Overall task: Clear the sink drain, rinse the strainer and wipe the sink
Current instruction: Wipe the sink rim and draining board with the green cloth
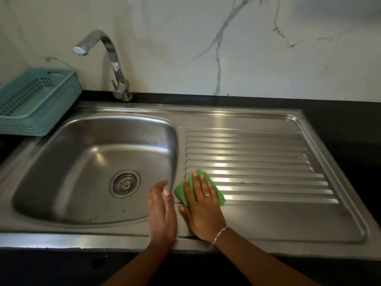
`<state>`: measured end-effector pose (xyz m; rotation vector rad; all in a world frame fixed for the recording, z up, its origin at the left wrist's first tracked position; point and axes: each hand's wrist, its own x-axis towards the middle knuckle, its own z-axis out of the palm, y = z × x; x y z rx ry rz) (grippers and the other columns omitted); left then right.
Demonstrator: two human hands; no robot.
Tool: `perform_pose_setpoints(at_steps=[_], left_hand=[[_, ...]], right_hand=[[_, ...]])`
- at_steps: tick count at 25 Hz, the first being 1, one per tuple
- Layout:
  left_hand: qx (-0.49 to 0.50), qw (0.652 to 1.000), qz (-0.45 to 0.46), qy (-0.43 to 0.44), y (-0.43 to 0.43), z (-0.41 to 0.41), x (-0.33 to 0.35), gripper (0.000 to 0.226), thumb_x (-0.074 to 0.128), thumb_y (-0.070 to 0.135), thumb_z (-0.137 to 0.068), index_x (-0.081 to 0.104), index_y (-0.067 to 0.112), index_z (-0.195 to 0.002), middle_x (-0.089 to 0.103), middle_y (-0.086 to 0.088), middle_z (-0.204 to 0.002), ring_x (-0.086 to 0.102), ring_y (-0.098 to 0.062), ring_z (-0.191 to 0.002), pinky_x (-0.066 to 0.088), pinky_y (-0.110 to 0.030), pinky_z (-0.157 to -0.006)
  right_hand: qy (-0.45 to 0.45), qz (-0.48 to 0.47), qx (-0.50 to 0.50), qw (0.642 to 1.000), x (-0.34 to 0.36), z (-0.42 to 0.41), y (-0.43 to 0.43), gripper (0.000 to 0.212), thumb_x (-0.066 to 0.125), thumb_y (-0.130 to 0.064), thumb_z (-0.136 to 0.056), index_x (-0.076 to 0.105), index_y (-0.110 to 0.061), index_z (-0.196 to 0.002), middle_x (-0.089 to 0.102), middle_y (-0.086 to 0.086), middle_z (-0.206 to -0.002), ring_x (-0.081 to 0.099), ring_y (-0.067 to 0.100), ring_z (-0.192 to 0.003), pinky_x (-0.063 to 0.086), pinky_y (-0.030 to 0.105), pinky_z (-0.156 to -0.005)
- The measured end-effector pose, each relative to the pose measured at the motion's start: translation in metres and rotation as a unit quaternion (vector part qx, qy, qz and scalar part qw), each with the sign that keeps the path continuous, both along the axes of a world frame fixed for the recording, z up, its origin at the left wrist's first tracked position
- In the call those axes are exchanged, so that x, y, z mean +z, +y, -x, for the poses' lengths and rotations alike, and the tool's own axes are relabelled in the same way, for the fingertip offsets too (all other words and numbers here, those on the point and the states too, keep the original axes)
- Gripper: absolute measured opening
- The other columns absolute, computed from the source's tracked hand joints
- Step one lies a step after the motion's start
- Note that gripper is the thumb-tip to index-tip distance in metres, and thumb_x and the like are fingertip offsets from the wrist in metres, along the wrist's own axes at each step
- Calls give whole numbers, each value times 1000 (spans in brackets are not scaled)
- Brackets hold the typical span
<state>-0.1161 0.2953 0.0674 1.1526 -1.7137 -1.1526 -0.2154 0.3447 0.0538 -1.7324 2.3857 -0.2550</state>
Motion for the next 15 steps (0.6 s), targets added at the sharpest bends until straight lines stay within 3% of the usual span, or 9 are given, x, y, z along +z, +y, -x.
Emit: perform_pose_setpoints(at_steps=[2, 4, 8, 12, 15], left_hand=[[-6, 1000, 4, -4, -1, 0, -1, 64, 18, 55, -83, 47, 11, -119, 47, 2, -114, 41, 10, -96, 28, 4, -80], [-9, 1000, 8, -3, -2, 1, -1, 64, 18, 53, -83, 48, 9, -119, 48, 0, -114, 41, 18, -95, 25, 8, -80], [-2, 1000, 12, -6, -2, 2, -2, 58, 21, 52, -84, 48, 11, -116, 50, -1, -112, 40, 24, -102, 27, 9, -80], [-5, 999, 33, -16, -2, 1, 1, 59, 23, 50, -84, 49, 7, -114, 51, -4, -111, 44, 9, -98, 26, 5, -84], [-20, 998, 40, -35, -1, 1, 2, 62, 23, 51, -83, 49, 5, -117, 51, -8, -115, 45, -10, -106, 30, -10, -92]], right_hand=[[0, 7, 80, 997, 2, 5, -1, 59, 23, -44, -94, 16, -18, -147, 1, 11, -157, -6, 33, -144, -1, 50, -116], [-23, -2, 151, 988, 2, 12, -5, 53, 28, -39, -98, 15, -24, -147, -2, 4, -158, -14, 22, -143, -6, 37, -118], [-39, 8, 191, 981, 3, 17, -20, 50, 31, -36, -97, 21, -28, -145, 6, -3, -158, -7, 16, -146, -10, 31, -115], [-23, 13, 157, 987, -2, 14, -36, 49, 27, -36, -95, 25, -28, -143, 10, -2, -158, -3, 16, -146, -1, 37, -119], [1, 15, 129, 992, -6, 15, -47, 47, 28, -36, -95, 27, -29, -141, 7, 0, -159, -6, 18, -146, -2, 37, -118]])
